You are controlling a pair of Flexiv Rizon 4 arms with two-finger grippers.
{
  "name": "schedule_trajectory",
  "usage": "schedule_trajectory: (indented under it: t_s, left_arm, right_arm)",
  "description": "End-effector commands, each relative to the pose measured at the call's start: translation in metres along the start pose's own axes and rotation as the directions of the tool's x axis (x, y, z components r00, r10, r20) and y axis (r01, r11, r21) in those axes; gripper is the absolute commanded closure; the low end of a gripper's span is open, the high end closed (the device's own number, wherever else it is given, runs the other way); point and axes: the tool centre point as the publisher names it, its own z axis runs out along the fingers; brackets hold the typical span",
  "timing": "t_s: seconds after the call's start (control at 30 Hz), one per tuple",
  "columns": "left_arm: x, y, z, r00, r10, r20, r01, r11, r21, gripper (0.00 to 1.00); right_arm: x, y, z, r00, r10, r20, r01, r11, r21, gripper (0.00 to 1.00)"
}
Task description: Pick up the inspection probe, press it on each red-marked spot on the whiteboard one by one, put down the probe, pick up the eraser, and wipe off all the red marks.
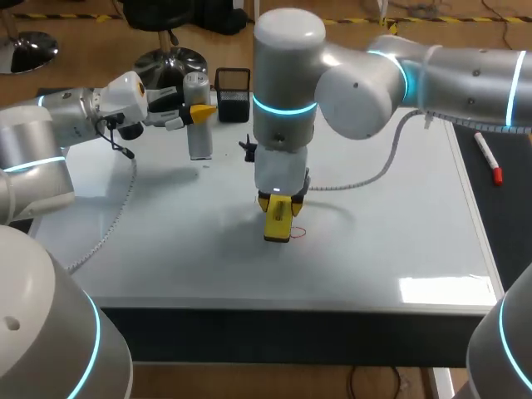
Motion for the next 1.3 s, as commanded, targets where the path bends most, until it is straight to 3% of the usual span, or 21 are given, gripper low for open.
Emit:
schedule_trajectory:
  t_s: [0.03,0.53,1.3]
  left_arm:
    - [0.0,0.0,0.001,1.0,0.002,0.001,-0.002,1.0,0.001,1.0]
    - [0.0,0.0,0.001,1.0,0.002,0.001,-0.002,1.0,0.001,1.0]
    - [0.0,0.0,0.001,1.0,0.002,0.001,-0.002,1.0,0.001,1.0]
  right_arm:
    - [0.002,0.008,0.012,1.0,0.0,0.01,0.0,1.0,0.001,1.0]
    - [0.011,0.012,0.031,1.0,-0.002,0.003,0.003,0.999,-0.037,1.0]
    - [0.069,0.022,0.054,0.996,0.067,-0.051,-0.072,0.994,-0.087,1.0]
